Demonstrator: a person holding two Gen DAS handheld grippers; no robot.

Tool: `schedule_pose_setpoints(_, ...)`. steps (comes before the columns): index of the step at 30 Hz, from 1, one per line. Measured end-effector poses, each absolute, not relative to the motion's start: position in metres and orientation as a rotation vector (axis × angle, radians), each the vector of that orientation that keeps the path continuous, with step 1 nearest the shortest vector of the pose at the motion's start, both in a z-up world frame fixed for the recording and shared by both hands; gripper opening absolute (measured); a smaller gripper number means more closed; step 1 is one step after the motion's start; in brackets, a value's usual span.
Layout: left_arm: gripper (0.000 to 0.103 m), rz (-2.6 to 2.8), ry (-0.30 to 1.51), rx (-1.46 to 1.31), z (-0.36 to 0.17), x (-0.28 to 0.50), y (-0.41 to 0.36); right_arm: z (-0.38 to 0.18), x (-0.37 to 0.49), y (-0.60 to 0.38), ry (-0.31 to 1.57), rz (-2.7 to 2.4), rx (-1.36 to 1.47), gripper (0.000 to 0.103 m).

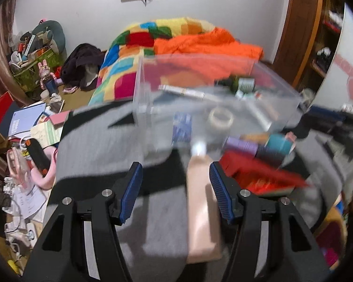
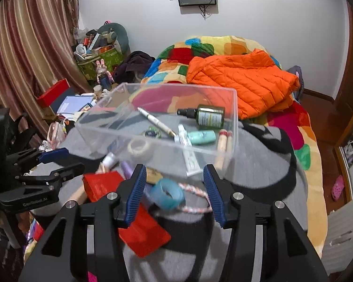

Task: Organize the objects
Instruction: 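Grasp the beige foundation tube with left while right reaches for the blue tape roll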

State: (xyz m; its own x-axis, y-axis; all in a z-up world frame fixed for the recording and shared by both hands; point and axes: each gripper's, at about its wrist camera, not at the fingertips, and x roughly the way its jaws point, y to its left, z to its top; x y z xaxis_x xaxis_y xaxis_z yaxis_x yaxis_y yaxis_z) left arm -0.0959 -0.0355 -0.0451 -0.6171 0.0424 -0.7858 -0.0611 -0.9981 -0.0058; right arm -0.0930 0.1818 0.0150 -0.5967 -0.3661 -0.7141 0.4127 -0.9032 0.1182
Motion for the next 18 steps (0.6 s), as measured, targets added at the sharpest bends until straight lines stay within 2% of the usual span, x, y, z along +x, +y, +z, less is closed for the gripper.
schedule_pose_setpoints(5,0.059,2.739,0.025,-1.427,-0.061,-0.100,-0.040,0.000,-0.087,0.189,0.098,-2.481,1.132,0.047)
schedule_pose_setpoints(10,0.059,2.717,0.018,-1.406,-0.053,-0.117,-0.035,-0.014,-0.085,0.192,0.053,-2.419,1.186,0.047)
schedule_pose_setpoints(18,0.060,2.693,-0.021,-1.451,-0.064,-0.140,-0.026,-0.021,-0.086,0.182,0.111,-2.432,1.179,0.047)
